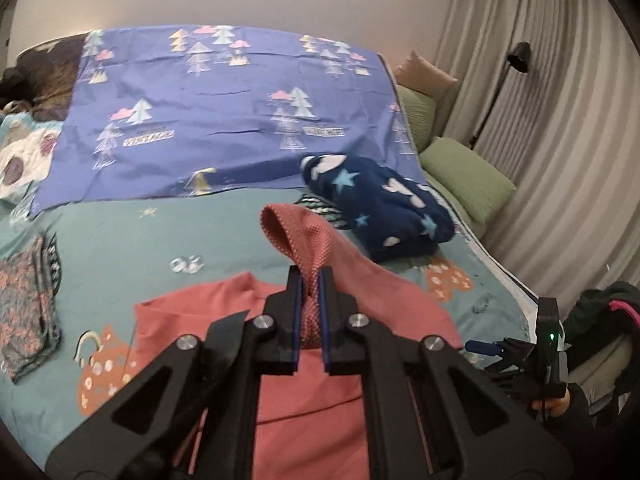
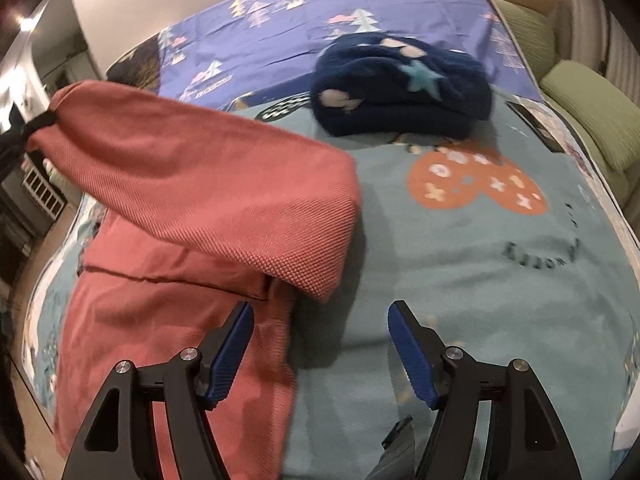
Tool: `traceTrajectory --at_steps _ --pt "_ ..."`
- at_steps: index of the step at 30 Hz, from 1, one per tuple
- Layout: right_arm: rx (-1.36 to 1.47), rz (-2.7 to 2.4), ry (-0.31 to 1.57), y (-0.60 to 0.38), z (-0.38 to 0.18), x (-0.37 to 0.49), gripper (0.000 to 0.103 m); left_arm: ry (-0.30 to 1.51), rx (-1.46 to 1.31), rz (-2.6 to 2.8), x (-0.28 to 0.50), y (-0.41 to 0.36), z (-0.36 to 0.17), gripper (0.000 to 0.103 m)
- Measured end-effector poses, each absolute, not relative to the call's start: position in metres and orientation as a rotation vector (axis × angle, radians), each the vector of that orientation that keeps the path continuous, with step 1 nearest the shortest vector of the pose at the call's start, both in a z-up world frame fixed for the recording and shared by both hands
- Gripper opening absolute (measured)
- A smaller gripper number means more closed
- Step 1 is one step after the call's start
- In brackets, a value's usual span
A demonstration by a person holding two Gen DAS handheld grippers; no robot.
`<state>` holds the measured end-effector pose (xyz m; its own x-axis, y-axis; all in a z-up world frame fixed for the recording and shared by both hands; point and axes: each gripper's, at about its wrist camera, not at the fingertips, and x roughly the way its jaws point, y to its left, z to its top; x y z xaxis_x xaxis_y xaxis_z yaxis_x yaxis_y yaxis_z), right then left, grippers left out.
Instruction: Fold small clothes
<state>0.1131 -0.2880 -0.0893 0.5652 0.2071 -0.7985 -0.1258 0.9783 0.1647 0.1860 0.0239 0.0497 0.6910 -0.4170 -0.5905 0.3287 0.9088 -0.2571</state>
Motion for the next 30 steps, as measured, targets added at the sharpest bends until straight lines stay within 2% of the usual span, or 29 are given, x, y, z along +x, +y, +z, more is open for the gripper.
traceTrajectory --at_steps 9,15,17,24,26,28,30 --pt "0.089 0.083 0.982 -0.275 -0.108 0.134 0.071 0.679 -0.167 -0.31 0.185 0.071 0.039 0.009" --pt "0.059 -0.062 0.938 -0.281 -0.11 0.122 0.071 0.779 -0.193 -0.238 0.193 0.101 -0.008 0.008" --pt "0.052 -0.071 0.936 -0.279 -0.11 0.118 0.071 0.828 -0.221 -0.221 0.197 0.109 -0.029 0.004" --pt "0.085 0.047 0.956 -0.282 -0.097 0.102 0.072 0.919 -0.297 -0.183 0.192 0.137 -0.078 0.004" --pt "0.114 0.06 0.949 -0.286 -0.092 0.099 0.073 0.926 -0.33 -0.184 0.191 0.145 -0.082 0.007" --pt "0.138 0.071 0.939 -0.29 -0.086 0.096 0.073 0.928 -0.329 -0.173 0.191 0.146 -0.082 0.024" --pt "0.164 0.099 0.925 -0.291 -0.081 0.096 0.073 0.921 -0.32 -0.158 0.193 0.143 -0.08 0.027"
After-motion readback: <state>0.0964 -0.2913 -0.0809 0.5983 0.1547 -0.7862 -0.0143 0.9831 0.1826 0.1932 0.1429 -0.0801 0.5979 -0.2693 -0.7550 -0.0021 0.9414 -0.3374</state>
